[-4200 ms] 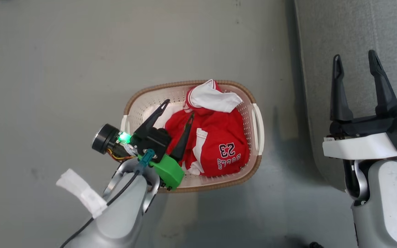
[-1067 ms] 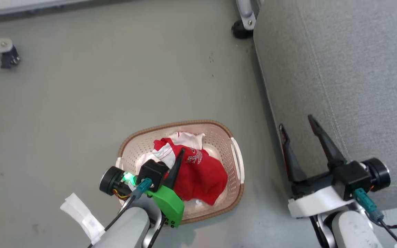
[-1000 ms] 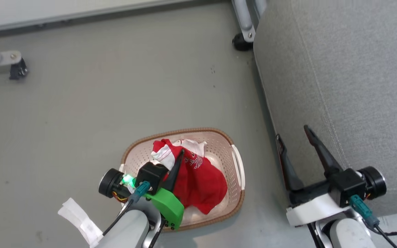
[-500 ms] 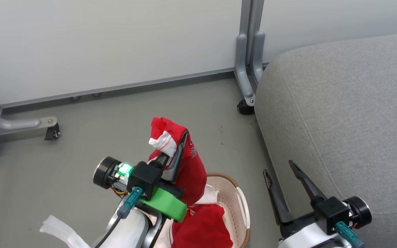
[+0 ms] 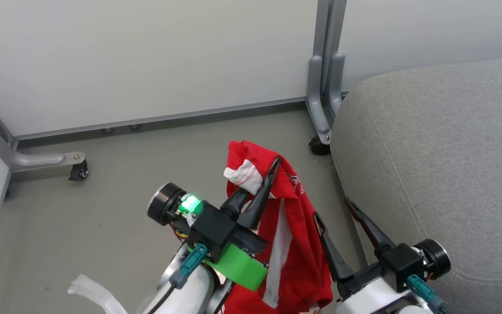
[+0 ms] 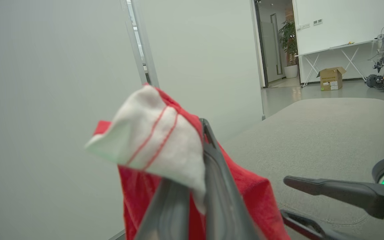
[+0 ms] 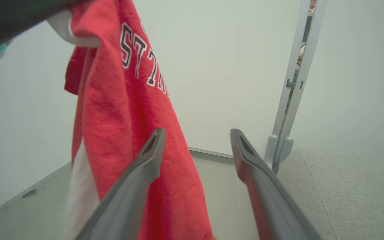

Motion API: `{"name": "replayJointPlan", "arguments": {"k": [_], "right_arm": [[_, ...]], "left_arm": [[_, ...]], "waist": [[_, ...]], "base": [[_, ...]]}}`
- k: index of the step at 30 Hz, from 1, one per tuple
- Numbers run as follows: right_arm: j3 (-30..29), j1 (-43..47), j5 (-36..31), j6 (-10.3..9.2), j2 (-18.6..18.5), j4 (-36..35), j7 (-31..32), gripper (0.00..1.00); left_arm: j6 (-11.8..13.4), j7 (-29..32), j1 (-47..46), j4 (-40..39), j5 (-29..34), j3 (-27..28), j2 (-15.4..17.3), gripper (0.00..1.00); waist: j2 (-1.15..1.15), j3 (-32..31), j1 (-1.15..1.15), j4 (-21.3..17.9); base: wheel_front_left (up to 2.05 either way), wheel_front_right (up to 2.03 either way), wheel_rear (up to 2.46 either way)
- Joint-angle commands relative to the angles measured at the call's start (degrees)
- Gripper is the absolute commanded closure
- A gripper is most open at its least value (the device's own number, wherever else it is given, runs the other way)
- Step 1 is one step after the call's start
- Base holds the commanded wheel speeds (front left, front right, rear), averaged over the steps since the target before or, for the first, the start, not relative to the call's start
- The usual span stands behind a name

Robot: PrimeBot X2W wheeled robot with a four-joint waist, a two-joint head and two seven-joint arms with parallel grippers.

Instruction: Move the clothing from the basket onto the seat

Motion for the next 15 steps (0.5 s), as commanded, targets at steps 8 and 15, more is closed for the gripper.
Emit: {"name": "replayJointPlan", "arguments": {"k": [8,15], "right_arm": [[4.3,-4.1,0.3,-0.04,-0.2,5.2,-0.2,0.00],[4.9,-5.1,1.5,-0.04,-0.2,7.2,-0.2,0.00]], "left_arm": [[-1.5,0.0,-2.2,-3.0,1.2,-4.1,-1.0,1.00],[-2.0,1.4,-2.6,-4.8,1.4,-6.4,-0.4,1.00]], "waist": [[0.00,1.3,0.01,1.5],[0.00,1.4,0.01,2.1]], "base": [[0.00,0.00,0.00],[0.00,0.00,0.00]]}}
